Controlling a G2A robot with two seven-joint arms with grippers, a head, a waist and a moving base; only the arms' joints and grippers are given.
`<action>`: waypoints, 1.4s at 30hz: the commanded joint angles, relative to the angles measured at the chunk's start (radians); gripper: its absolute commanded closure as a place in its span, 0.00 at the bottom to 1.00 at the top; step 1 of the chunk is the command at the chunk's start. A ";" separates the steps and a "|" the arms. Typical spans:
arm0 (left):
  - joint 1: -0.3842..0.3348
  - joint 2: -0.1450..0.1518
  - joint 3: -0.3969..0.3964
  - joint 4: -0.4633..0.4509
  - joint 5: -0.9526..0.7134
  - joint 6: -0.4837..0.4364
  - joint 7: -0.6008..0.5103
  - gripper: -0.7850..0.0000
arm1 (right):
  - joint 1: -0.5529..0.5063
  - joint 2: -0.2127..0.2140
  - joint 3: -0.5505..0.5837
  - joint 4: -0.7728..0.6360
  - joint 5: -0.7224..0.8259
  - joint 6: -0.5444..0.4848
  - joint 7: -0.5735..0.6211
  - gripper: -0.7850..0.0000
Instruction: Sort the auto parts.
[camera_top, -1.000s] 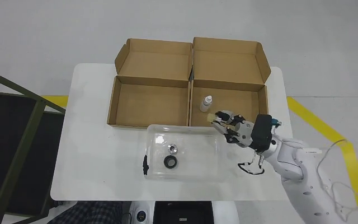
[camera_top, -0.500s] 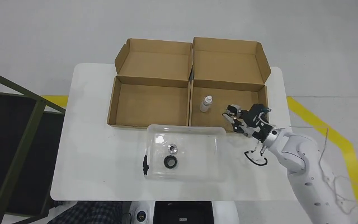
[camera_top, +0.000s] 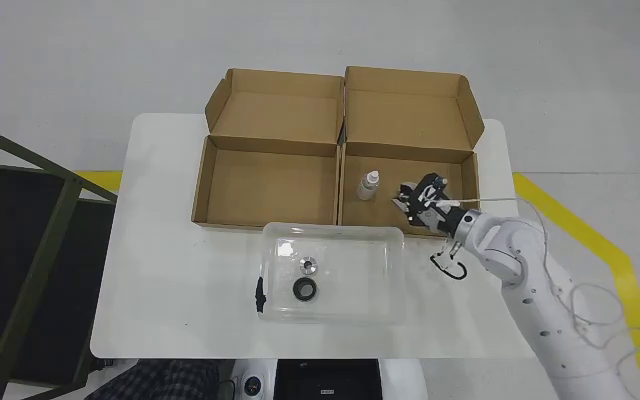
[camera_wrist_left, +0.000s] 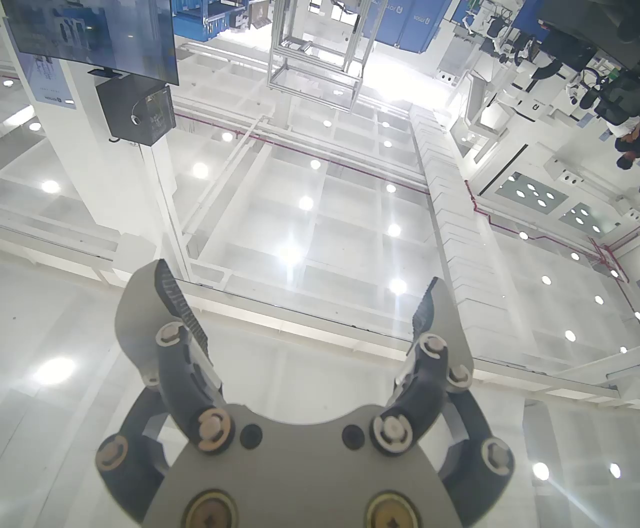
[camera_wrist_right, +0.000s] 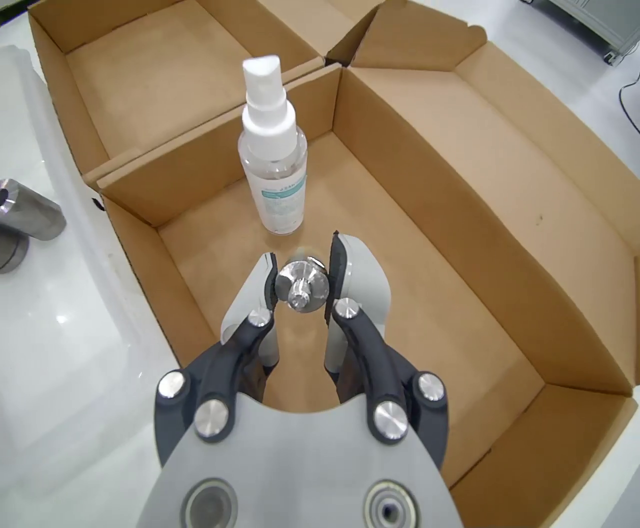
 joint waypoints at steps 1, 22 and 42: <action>0.000 0.000 0.000 0.000 0.000 0.000 0.000 0.00 | 0.028 -0.005 -0.022 0.036 0.001 0.001 0.003 1.00; 0.000 0.000 0.000 0.000 0.000 0.000 0.000 0.00 | 0.152 -0.029 -0.126 0.160 -0.015 -0.001 0.038 0.64; 0.000 0.000 0.000 0.000 0.000 0.000 0.000 0.00 | 0.069 0.001 -0.007 -0.053 0.013 -0.062 0.070 0.55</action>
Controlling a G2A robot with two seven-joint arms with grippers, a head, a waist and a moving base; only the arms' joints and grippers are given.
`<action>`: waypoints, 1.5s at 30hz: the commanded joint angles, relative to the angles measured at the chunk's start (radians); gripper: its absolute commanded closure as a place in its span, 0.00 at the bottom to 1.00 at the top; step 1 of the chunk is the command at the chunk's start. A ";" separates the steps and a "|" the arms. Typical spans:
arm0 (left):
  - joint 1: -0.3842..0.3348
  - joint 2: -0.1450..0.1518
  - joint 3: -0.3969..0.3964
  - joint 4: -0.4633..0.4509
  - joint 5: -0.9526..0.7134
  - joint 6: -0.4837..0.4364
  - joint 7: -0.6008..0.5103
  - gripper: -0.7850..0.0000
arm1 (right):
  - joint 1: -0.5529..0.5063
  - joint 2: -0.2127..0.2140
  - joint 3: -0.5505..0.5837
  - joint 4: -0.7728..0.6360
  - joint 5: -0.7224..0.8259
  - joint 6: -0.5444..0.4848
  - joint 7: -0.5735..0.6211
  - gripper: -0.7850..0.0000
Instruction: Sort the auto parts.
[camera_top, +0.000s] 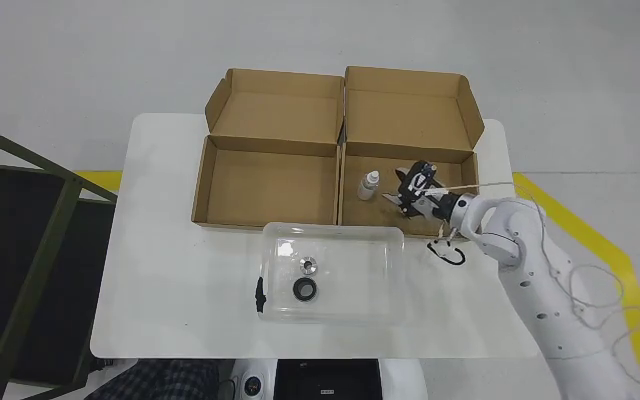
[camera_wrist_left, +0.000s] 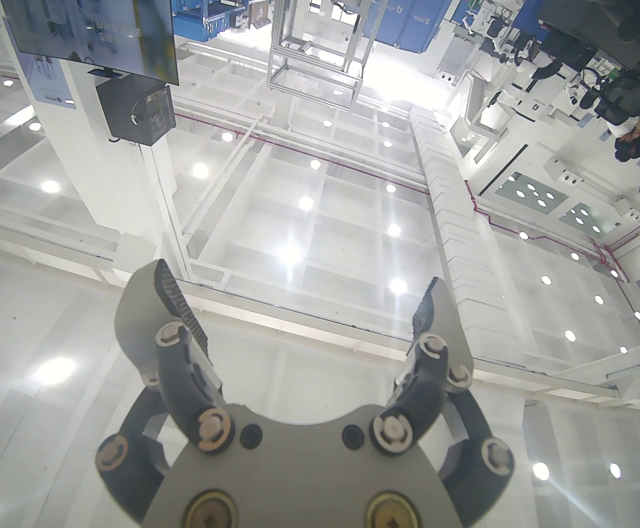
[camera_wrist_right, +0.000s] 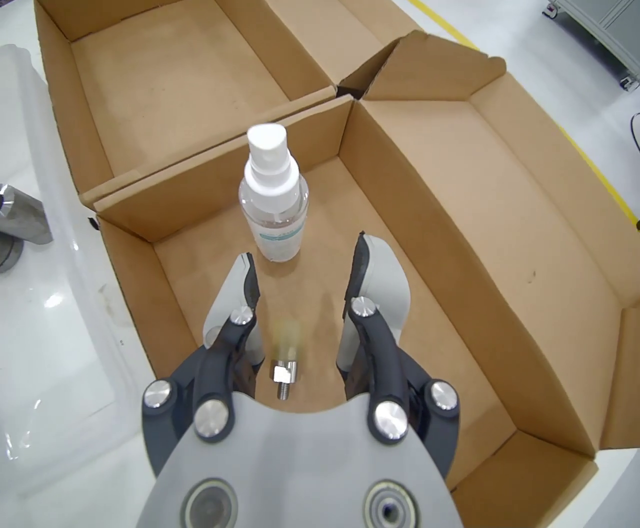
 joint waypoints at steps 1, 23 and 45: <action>0.000 0.000 0.000 0.000 0.000 0.000 0.000 0.00 | -0.022 0.006 0.024 -0.039 0.006 -0.009 0.008 0.54; 0.000 0.000 0.000 0.000 0.000 0.000 0.000 0.00 | -0.304 0.041 0.064 -0.468 0.013 -0.144 0.032 0.46; 0.000 0.000 0.000 0.000 0.000 0.000 0.000 0.00 | -0.202 0.017 -0.206 -0.384 -0.093 -0.158 0.041 0.45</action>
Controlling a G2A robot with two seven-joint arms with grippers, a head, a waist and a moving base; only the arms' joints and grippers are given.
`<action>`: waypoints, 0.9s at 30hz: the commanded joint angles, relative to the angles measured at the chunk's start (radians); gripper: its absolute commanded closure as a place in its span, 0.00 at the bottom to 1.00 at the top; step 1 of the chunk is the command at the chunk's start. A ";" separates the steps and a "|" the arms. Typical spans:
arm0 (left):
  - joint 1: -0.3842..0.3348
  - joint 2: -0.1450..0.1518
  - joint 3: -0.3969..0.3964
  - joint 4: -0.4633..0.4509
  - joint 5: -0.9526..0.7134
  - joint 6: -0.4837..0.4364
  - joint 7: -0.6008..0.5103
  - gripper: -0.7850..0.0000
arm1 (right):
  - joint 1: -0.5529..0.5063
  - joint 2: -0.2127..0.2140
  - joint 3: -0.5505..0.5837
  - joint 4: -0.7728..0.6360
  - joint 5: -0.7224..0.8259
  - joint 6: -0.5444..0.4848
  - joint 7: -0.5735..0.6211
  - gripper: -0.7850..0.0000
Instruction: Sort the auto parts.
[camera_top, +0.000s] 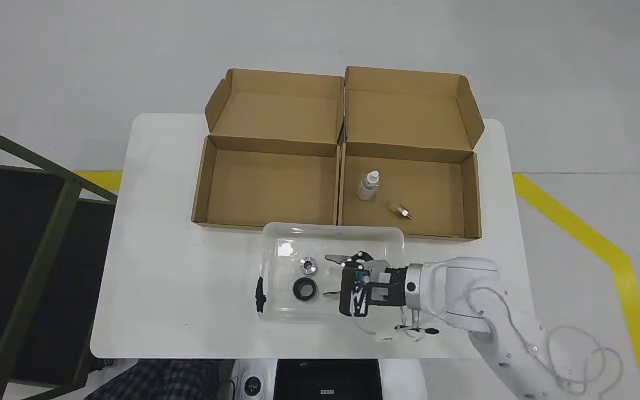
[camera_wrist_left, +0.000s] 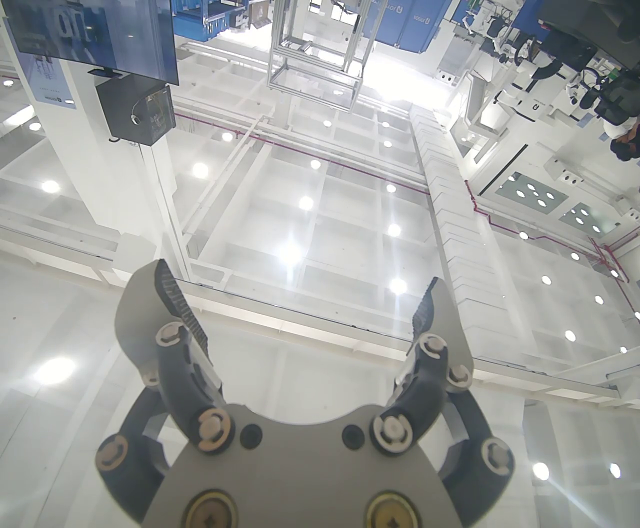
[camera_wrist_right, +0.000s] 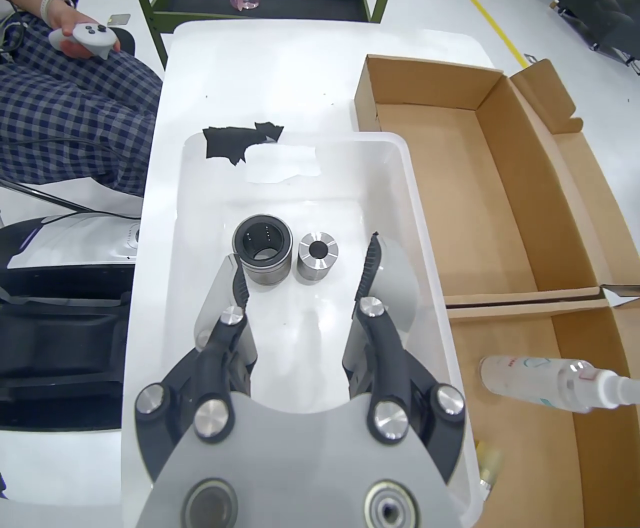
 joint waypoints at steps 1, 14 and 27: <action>0.000 0.000 0.000 0.000 0.000 0.000 0.000 0.00 | 0.011 -0.002 -0.017 0.018 -0.011 0.001 0.000 0.46; 0.000 0.000 0.000 0.000 0.000 0.000 0.000 0.00 | 0.095 -0.021 -0.087 0.131 -0.084 0.065 -0.015 0.50; 0.000 0.000 0.000 0.000 0.000 0.000 0.000 0.00 | 0.186 -0.057 -0.196 0.253 -0.119 0.105 -0.049 0.51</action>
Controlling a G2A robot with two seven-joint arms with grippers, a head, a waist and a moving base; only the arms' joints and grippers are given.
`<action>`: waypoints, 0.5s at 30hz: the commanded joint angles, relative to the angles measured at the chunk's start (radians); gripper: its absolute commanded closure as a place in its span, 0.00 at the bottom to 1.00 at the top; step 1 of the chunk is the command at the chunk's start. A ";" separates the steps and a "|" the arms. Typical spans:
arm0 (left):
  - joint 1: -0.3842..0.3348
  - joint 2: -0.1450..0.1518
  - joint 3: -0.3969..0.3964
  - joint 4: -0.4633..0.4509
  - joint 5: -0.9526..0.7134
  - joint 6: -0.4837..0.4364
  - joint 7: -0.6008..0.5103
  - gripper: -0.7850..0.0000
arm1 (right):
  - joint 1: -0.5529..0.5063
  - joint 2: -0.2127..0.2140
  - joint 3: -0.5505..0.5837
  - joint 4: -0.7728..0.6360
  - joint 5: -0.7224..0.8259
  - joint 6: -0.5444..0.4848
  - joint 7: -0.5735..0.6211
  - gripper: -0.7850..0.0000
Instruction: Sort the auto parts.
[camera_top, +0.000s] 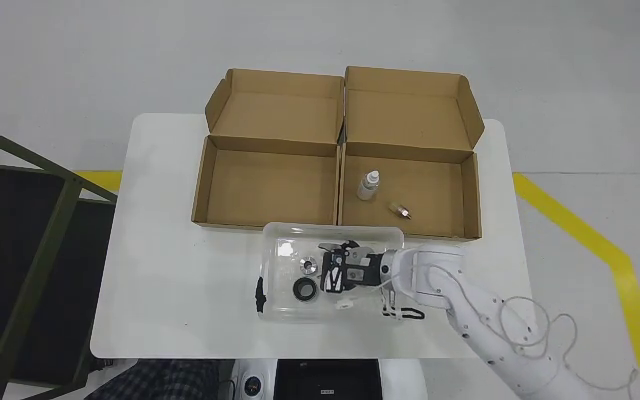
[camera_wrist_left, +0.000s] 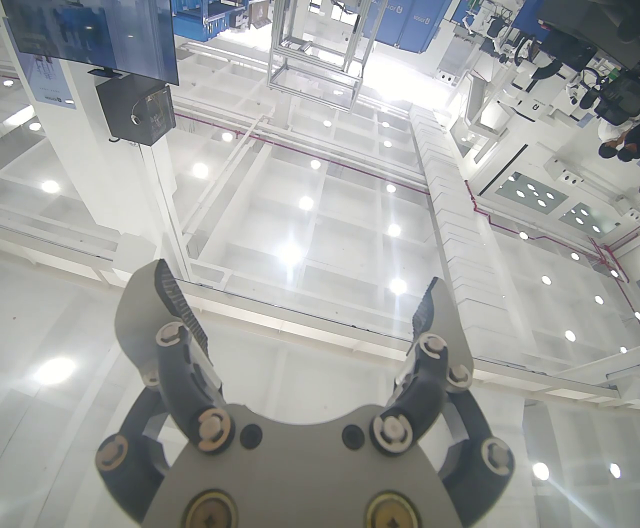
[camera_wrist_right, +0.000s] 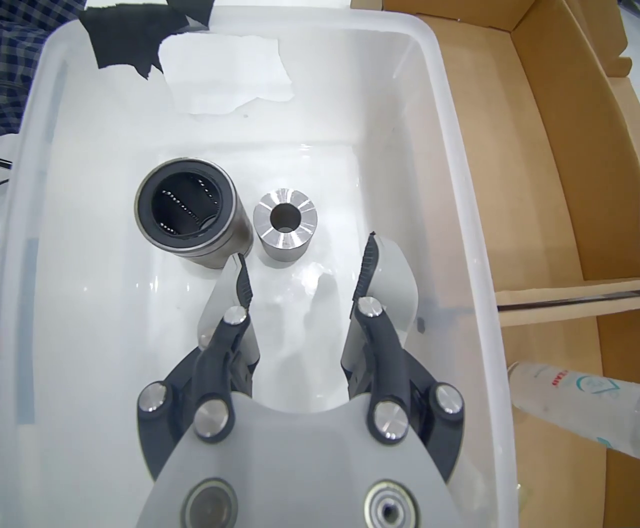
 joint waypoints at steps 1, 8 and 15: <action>0.000 0.000 0.000 0.000 0.000 0.000 0.000 0.00 | 0.011 -0.005 -0.014 0.013 0.000 0.006 -0.003 0.51; 0.000 0.000 0.000 0.000 0.000 0.000 0.000 0.00 | 0.045 -0.022 -0.053 0.046 0.002 0.012 -0.006 0.50; 0.000 0.000 0.000 0.000 0.000 0.000 0.000 0.00 | 0.073 -0.037 -0.083 0.075 0.004 0.021 -0.010 0.50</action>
